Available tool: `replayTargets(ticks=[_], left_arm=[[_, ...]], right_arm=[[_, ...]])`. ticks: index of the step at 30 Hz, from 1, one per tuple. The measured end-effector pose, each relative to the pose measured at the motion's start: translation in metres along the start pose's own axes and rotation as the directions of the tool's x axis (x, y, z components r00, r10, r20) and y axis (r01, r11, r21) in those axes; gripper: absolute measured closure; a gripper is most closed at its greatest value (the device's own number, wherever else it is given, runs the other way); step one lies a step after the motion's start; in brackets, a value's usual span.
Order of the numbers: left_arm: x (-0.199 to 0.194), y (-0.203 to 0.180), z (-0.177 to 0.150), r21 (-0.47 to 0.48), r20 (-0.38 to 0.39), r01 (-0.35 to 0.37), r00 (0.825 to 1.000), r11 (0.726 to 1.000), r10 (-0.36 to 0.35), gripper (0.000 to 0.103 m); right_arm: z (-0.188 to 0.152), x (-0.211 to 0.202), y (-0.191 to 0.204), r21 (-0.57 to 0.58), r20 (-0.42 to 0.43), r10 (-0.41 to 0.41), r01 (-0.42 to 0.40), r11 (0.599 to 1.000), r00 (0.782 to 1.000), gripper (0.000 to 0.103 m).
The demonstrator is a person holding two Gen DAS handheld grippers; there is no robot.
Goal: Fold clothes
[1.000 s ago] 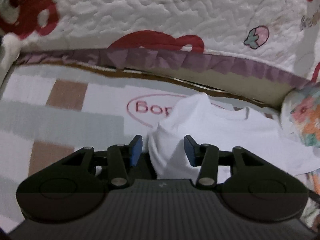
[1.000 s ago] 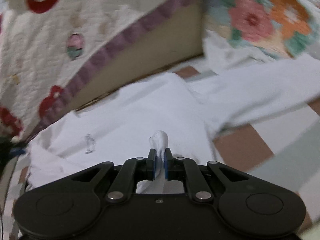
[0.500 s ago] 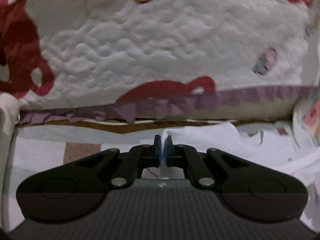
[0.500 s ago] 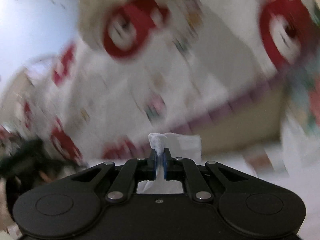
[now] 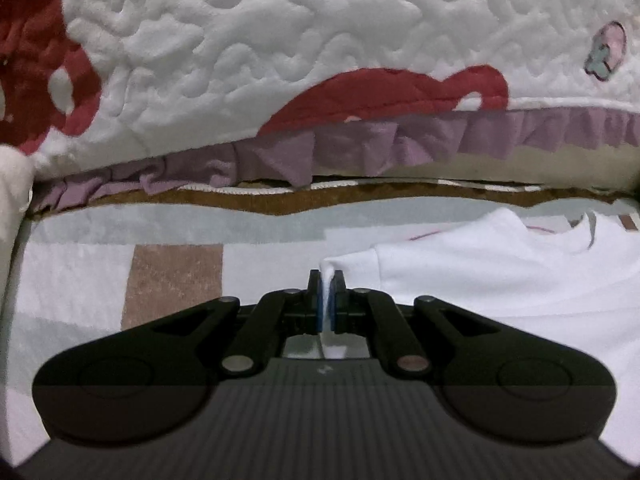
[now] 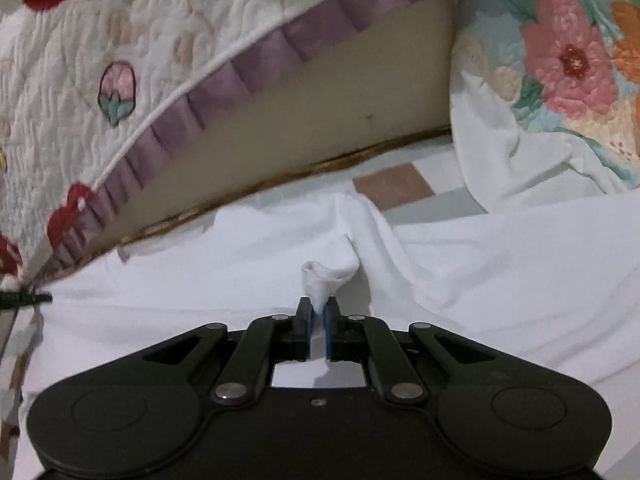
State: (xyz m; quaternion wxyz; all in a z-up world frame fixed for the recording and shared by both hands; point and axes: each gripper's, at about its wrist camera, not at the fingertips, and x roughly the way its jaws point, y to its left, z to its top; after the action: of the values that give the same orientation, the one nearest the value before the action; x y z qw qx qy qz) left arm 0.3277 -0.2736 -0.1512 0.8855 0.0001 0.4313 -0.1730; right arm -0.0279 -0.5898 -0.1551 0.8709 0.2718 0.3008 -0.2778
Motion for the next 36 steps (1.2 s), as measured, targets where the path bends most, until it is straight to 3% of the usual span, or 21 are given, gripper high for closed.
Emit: replayTargets(ticks=[2, 3, 4, 5, 7, 9, 12, 17, 19, 22, 25, 26, 27, 28, 31, 36], left_arm=[[-0.007, 0.002, -0.001, -0.033, 0.021, -0.011, 1.000, 0.999, 0.012, 0.091], [-0.014, 0.002, -0.002, -0.042, 0.041, -0.014, 0.999, 0.999, 0.016, 0.087], [-0.026, 0.000, -0.004, -0.033, 0.070, -0.005, 0.998, 0.999, 0.008, 0.078], [-0.038, -0.001, -0.008, -0.019, 0.097, 0.009, 0.995, 1.000, -0.007, 0.067], [-0.065, -0.008, -0.024, 0.046, 0.134, 0.074, 0.988, 0.996, -0.080, 0.059], [-0.083, -0.015, -0.043, 0.122, 0.106, 0.141, 0.982, 0.983, -0.154, 0.056], [-0.096, -0.024, -0.081, 0.241, -0.014, 0.209, 0.977, 0.948, -0.212, 0.052], [-0.098, -0.043, -0.129, 0.376, -0.086, 0.198, 0.980, 0.905, -0.179, 0.049], [-0.091, -0.050, -0.135, 0.390, -0.085, 0.175, 0.984, 0.904, -0.154, 0.049], [-0.080, -0.051, -0.132, 0.329, -0.060, 0.139, 0.990, 0.934, -0.127, 0.045], [-0.073, -0.053, -0.127, 0.305, -0.021, 0.106, 0.994, 0.946, -0.104, 0.045], [-0.071, -0.054, -0.126, 0.313, -0.004, 0.090, 0.996, 0.945, -0.093, 0.049], [-0.069, -0.055, -0.125, 0.320, 0.010, 0.079, 0.996, 0.944, -0.086, 0.062], [-0.070, -0.055, -0.124, 0.322, 0.013, 0.082, 0.996, 0.943, -0.091, 0.095], [-0.090, -0.051, -0.116, 0.288, 0.068, 0.049, 0.995, 0.956, -0.072, 0.097], [-0.105, -0.025, -0.124, 0.142, 0.071, 0.062, 0.995, 0.988, -0.072, 0.097]], right_arm=[[0.002, 0.003, -0.006, 0.011, -0.030, -0.010, 0.010, 1.000, 1.000, 0.094], [0.002, 0.002, -0.010, 0.025, -0.028, -0.020, 0.021, 0.999, 0.999, 0.088], [0.001, 0.001, -0.015, 0.049, -0.023, -0.015, 0.016, 0.999, 1.000, 0.081], [0.000, 0.000, -0.020, 0.075, -0.017, -0.005, 0.006, 0.997, 1.000, 0.081], [-0.004, -0.004, -0.031, 0.136, 0.006, 0.031, -0.032, 0.990, 0.999, 0.079], [-0.007, -0.004, -0.037, 0.168, 0.012, 0.067, -0.068, 0.983, 0.998, 0.075], [-0.010, -0.003, -0.039, 0.193, 0.001, 0.101, -0.100, 0.976, 0.995, 0.065], [-0.014, 0.003, -0.042, 0.272, -0.017, 0.148, -0.137, 0.953, 0.989, 0.061], [-0.015, 0.007, -0.043, 0.293, -0.017, 0.153, -0.141, 0.946, 0.988, 0.057], [-0.016, 0.012, -0.043, 0.299, -0.029, 0.147, -0.132, 0.945, 0.989, 0.056], [-0.016, 0.013, -0.043, 0.295, -0.029, 0.149, -0.133, 0.946, 0.988, 0.056], [-0.016, 0.014, -0.043, 0.294, -0.028, 0.151, -0.136, 0.946, 0.988, 0.056], [-0.016, 0.014, -0.044, 0.293, -0.026, 0.153, -0.139, 0.946, 0.988, 0.056], [-0.016, 0.015, -0.044, 0.292, -0.025, 0.156, -0.142, 0.946, 0.987, 0.055], [-0.014, 0.016, -0.046, 0.299, -0.022, 0.163, -0.149, 0.942, 0.986, 0.055], [-0.015, 0.017, -0.045, 0.301, -0.024, 0.178, -0.163, 0.940, 0.984, 0.053]])
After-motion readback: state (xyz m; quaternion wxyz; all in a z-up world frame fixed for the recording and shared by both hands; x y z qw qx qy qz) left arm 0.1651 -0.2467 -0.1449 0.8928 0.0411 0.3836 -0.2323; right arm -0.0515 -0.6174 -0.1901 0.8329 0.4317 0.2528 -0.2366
